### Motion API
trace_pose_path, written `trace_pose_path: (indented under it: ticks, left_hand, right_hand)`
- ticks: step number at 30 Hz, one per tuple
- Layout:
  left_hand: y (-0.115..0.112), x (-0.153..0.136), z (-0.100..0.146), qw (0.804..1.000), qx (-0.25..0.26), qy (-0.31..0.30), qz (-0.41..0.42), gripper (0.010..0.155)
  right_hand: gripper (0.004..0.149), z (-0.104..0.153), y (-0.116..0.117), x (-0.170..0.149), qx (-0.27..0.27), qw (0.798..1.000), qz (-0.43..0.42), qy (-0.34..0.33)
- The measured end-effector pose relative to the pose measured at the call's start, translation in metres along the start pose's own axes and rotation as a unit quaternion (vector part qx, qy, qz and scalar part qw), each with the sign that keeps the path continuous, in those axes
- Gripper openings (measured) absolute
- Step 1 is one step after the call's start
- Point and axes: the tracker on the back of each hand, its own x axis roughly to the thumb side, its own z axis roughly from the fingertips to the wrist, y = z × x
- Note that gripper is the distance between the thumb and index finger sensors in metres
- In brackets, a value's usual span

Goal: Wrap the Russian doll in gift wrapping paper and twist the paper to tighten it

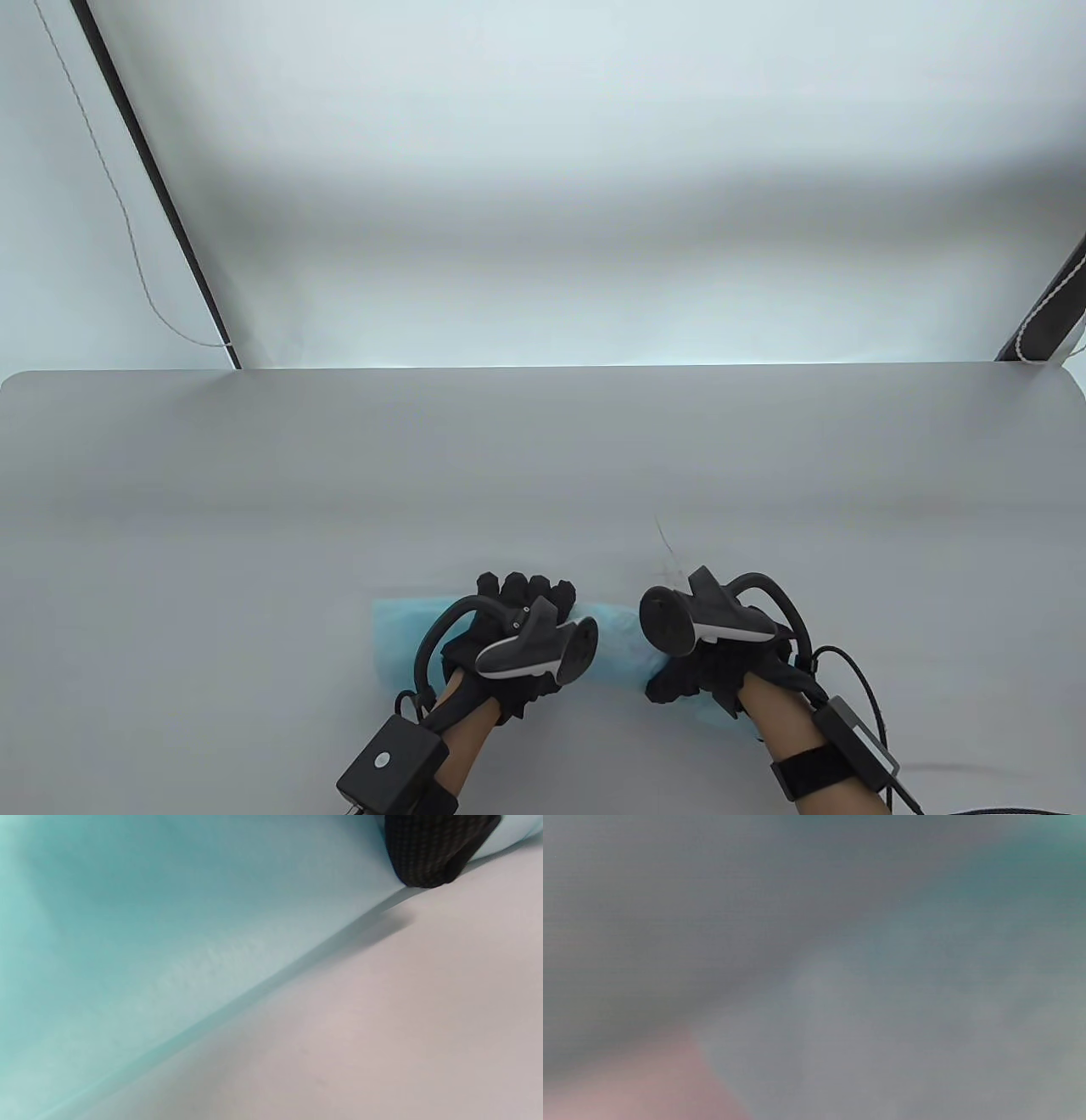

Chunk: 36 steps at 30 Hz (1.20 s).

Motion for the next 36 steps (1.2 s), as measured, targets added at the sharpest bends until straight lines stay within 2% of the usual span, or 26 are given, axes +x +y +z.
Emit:
trace_pose_path:
  ticks: [3, 5, 7, 9, 11, 12, 15, 17, 21, 23, 25, 28, 30, 32, 35, 36]
  left_hand:
    - [-0.002, 0.005, -0.005, 0.999, 0.037, 0.007, -0.038, 0.109]
    - [-0.003, -0.001, -0.008, 0.999, 0.031, -0.002, 0.005, 0.104]
    - [-0.003, -0.006, -0.009, 0.999, 0.024, -0.014, 0.03, 0.105]
    - [-0.002, -0.011, -0.011, 0.998, -0.013, -0.025, 0.053, 0.105]
    - [-0.004, -0.019, -0.011, 0.99, -0.072, -0.039, 0.116, 0.106]
    - [-0.005, -0.021, -0.011, 0.986, -0.087, -0.045, 0.132, 0.106]
    - [-0.01, -0.03, -0.007, 0.977, -0.122, -0.057, 0.165, 0.105]
    - [-0.012, -0.032, -0.006, 0.975, -0.13, -0.053, 0.171, 0.104]
    - [-0.004, -0.015, 0.0, 0.996, -0.061, -0.009, 0.063, 0.106]
    - [0.0, -0.002, 0.0, 1.0, -0.022, -0.014, -0.005, 0.108]
    - [0.002, 0.005, -0.001, 0.999, -0.003, -0.034, -0.018, 0.11]
    - [0.0, 0.0, -0.002, 0.998, 0.02, -0.052, 0.02, 0.109]
    - [-0.004, -0.009, -0.004, 0.996, 0.007, -0.061, 0.067, 0.106]
    - [-0.006, -0.017, -0.006, 0.991, -0.029, -0.069, 0.111, 0.105]
    - [-0.011, -0.029, -0.009, 0.975, -0.068, -0.086, 0.192, 0.104]
    - [-0.012, -0.031, -0.01, 0.97, -0.083, -0.094, 0.206, 0.105]
  right_hand:
    - [0.106, 0.0, 0.001, -0.005, 0.015, 0.999, -0.03, -0.001]
    - [0.106, 0.0, 0.001, -0.005, 0.025, 0.999, -0.032, 0.004]
    - [0.107, 0.002, -0.001, 0.0, 0.003, 1.0, 0.008, 0.002]
    - [0.109, 0.005, -0.001, 0.007, -0.043, 0.997, 0.069, 0.0]
    - [0.11, 0.009, 0.001, 0.021, -0.108, 0.983, 0.144, -0.015]
    - [0.109, 0.009, 0.002, 0.026, -0.118, 0.979, 0.166, -0.022]
    - [0.108, 0.007, -0.001, 0.031, -0.085, 0.986, 0.142, -0.036]
    - [0.107, 0.006, -0.002, 0.03, -0.09, 0.988, 0.118, -0.039]
    - [0.106, 0.004, -0.004, 0.025, -0.05, 0.997, 0.049, -0.018]
    - [0.106, 0.003, -0.004, 0.02, -0.019, 1.0, 0.004, -0.017]
    - [0.106, 0.003, -0.002, 0.016, -0.003, 1.0, -0.018, -0.016]
    - [0.106, 0.003, 0.0, 0.013, -0.007, 1.0, -0.02, -0.022]
    - [0.107, 0.005, -0.001, 0.014, -0.025, 0.999, 0.008, -0.025]
    - [0.11, 0.008, -0.004, 0.019, -0.048, 0.996, 0.068, -0.023]
    - [0.114, 0.011, -0.002, 0.029, -0.076, 0.974, 0.213, -0.023]
    - [0.113, 0.011, -0.002, 0.029, -0.087, 0.973, 0.214, -0.029]
